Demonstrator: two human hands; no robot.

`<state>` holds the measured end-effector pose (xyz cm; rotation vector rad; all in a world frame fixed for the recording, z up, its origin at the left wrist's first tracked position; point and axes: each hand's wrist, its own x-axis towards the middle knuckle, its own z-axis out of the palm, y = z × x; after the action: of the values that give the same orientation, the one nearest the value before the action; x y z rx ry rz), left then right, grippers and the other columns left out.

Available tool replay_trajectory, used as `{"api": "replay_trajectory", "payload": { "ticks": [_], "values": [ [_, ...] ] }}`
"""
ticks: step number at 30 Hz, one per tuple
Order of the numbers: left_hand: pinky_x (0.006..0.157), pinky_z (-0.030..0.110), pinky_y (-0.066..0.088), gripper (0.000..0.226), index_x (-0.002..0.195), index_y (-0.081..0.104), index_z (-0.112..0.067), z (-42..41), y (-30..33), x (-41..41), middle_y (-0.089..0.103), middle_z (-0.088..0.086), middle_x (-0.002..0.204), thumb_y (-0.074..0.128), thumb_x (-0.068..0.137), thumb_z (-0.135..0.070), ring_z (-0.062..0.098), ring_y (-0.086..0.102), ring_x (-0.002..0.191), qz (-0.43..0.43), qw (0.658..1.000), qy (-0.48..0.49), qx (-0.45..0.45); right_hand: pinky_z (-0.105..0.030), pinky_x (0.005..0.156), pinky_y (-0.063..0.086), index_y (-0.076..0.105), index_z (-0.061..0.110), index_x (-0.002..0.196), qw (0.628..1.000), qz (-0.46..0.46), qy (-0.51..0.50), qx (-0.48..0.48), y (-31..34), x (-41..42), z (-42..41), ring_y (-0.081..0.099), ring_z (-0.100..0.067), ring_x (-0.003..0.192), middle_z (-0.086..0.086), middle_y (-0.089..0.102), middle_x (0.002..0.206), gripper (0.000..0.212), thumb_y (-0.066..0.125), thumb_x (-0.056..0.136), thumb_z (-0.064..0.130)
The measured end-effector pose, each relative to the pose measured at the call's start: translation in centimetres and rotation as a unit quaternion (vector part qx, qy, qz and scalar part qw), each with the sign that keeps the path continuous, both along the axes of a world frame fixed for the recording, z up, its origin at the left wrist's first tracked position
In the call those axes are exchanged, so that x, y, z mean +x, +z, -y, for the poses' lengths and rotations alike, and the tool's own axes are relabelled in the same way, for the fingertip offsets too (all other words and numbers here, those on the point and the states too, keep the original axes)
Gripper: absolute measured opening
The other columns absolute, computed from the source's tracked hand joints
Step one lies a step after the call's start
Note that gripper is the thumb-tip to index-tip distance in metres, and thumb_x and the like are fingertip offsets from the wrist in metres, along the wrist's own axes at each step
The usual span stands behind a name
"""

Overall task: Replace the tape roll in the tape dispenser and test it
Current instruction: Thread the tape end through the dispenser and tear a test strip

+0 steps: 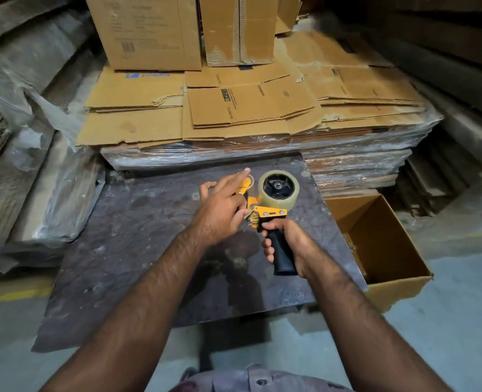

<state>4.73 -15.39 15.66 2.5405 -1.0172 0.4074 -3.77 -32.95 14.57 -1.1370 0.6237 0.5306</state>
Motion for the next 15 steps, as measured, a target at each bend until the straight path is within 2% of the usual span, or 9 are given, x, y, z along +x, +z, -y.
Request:
{"api": "replay_trajectory", "payload": {
  "ticks": [3, 5, 7, 9, 12, 15],
  "values": [
    [0.098, 0.045, 0.037, 0.012, 0.076, 0.066, -0.018, -1.1, -0.2, 0.1, 0.046, -0.002, 0.153, 0.074, 0.082, -0.024, 0.018, 0.048, 0.133, -0.051, 0.998, 0.005, -0.027, -0.023, 0.041, 0.039, 0.057, 0.015, 0.064, 1.0, 0.002, 0.004, -0.017, 0.2, 0.2, 1.2, 0.042, -0.017, 0.045, -0.001, 0.05, 0.058, 0.023, 0.057, 0.085, 0.025],
    [0.096, 0.04, 0.047, 0.012, 0.077, 0.065, -0.015, -1.7, 0.0, 0.5, 0.058, 0.0, 0.133, 0.074, 0.082, -0.021, 0.016, 0.058, 0.119, -0.096, 0.993, 0.0, -0.064, -0.024, 0.042, 0.039, 0.057, 0.015, 0.063, 1.0, 0.004, 0.019, -0.023, 0.4, 0.2, 1.4, 0.042, -0.017, 0.045, -0.001, 0.05, 0.058, 0.024, 0.057, 0.085, 0.025],
    [0.081, 0.032, 0.052, 0.012, 0.075, 0.065, -0.013, -2.0, 0.4, 0.9, 0.063, 0.001, 0.109, 0.077, 0.079, -0.016, 0.013, 0.064, 0.091, -0.122, 0.986, 0.0, -0.113, -0.024, 0.041, 0.038, 0.057, 0.016, 0.063, 0.999, 0.005, 0.026, -0.018, 0.5, 0.2, 1.3, 0.042, -0.017, 0.044, -0.001, 0.049, 0.058, 0.024, 0.056, 0.086, 0.025],
    [0.066, 0.027, 0.05, 0.012, 0.076, 0.067, -0.017, -2.2, 0.9, 0.9, 0.063, -0.003, 0.092, 0.078, 0.078, -0.015, 0.008, 0.062, 0.068, -0.148, 0.98, 0.031, -0.132, -0.023, 0.041, 0.038, 0.057, 0.016, 0.063, 0.999, 0.007, 0.031, -0.016, 0.8, 0.4, 1.2, 0.042, -0.016, 0.044, -0.002, 0.049, 0.059, 0.024, 0.056, 0.085, 0.025],
    [0.055, 0.023, 0.052, 0.01, 0.084, 0.068, -0.02, -2.4, 1.2, 0.8, 0.072, -0.007, 0.085, 0.077, 0.084, -0.015, 0.005, 0.068, 0.052, -0.234, 0.956, 0.095, -0.147, -0.024, 0.042, 0.039, 0.057, 0.016, 0.062, 0.999, 0.01, 0.045, -0.026, 1.5, 0.7, 1.3, 0.043, -0.016, 0.044, -0.002, 0.049, 0.058, 0.026, 0.057, 0.086, 0.025],
    [0.052, 0.031, 0.059, 0.007, 0.086, 0.07, -0.011, -2.1, 1.2, 0.8, 0.074, 0.005, 0.087, 0.073, 0.089, -0.005, 0.015, 0.075, 0.056, -0.314, 0.918, 0.124, -0.209, -0.024, 0.042, 0.04, 0.057, 0.016, 0.061, 0.998, 0.011, 0.05, -0.038, 1.9, 1.1, 1.3, 0.044, -0.016, 0.044, -0.001, 0.05, 0.058, 0.027, 0.057, 0.086, 0.025]
  ]
}}
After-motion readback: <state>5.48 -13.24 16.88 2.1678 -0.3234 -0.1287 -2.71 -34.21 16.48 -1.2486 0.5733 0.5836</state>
